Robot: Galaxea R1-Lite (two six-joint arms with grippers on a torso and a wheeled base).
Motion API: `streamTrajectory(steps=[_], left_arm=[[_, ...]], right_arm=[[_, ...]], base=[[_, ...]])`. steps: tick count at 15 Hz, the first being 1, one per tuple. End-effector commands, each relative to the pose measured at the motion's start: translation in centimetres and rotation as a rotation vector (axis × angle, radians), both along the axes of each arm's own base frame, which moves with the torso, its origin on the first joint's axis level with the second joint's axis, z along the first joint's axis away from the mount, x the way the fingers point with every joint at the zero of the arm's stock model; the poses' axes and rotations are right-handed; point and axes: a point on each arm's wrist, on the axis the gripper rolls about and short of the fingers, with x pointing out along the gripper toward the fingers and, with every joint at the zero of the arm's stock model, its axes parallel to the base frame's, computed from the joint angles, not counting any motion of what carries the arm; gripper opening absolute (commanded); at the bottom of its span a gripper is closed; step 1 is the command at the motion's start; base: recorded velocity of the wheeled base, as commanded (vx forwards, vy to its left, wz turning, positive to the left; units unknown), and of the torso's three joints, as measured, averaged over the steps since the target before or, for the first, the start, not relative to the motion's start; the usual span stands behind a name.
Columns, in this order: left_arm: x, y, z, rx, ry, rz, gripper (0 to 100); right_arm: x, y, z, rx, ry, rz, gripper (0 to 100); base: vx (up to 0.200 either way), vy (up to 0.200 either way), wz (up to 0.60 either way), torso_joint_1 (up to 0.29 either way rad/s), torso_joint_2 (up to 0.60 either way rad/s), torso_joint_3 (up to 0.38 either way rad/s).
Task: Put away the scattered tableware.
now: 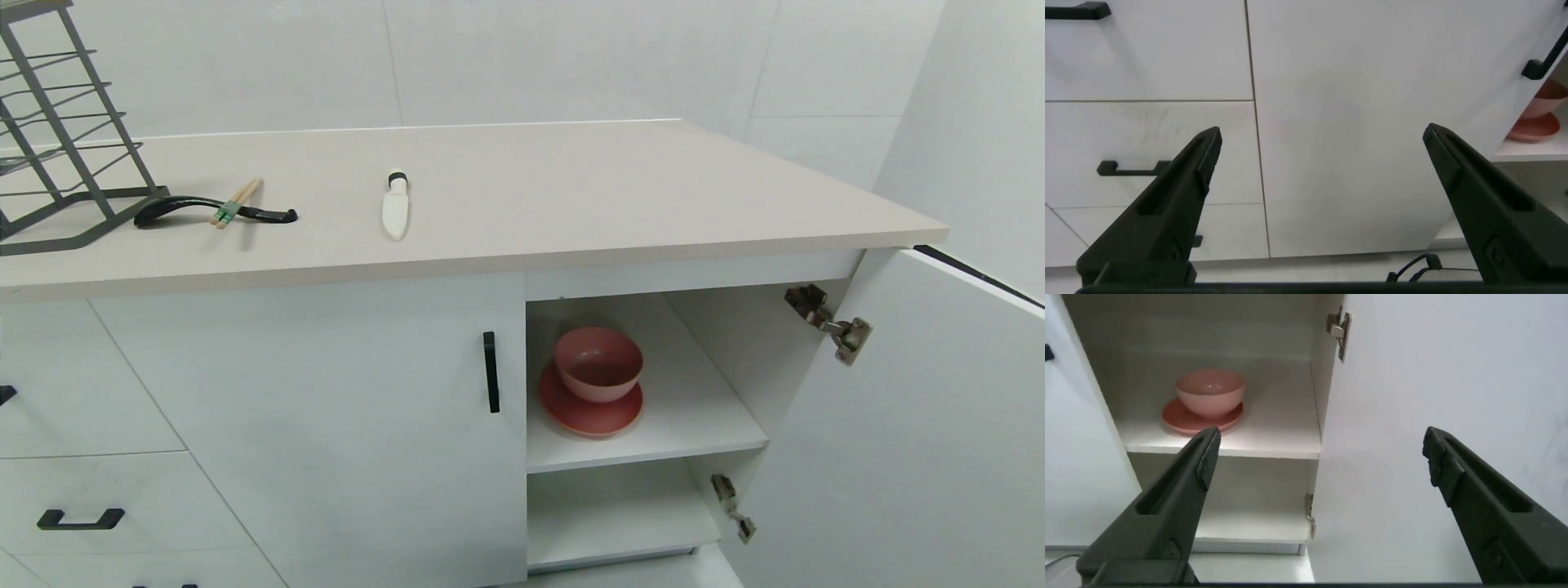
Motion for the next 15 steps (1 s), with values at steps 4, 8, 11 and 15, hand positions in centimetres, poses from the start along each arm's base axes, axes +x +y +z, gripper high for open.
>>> streamTrajectory(steps=[4,8,11,15], left_arm=[[0.0,-0.1,0.0,0.019,0.0,-0.047,100],[0.0,-0.1,0.0,0.016,0.0,-0.044,100],[0.0,-0.09,0.0,0.012,0.0,-0.042,100],[0.0,-0.09,0.0,0.012,0.0,-0.042,100]], right_arm=[[0.02,-0.06,-0.1,0.032,0.014,-0.027,100],[0.02,-0.06,-0.1,0.026,0.014,-0.026,100],[0.02,-0.06,-0.1,0.026,0.014,-0.028,100],[0.02,-0.06,-0.1,0.009,0.013,-0.026,100]], base=[[0.0,0.0,0.0,0.0,0.0,0.0],[-0.1,0.0,0.0,0.001,0.0,0.0],[-0.2,0.0,0.0,0.002,0.0,0.004],[-0.2,0.0,0.0,0.004,0.01,0.004]])
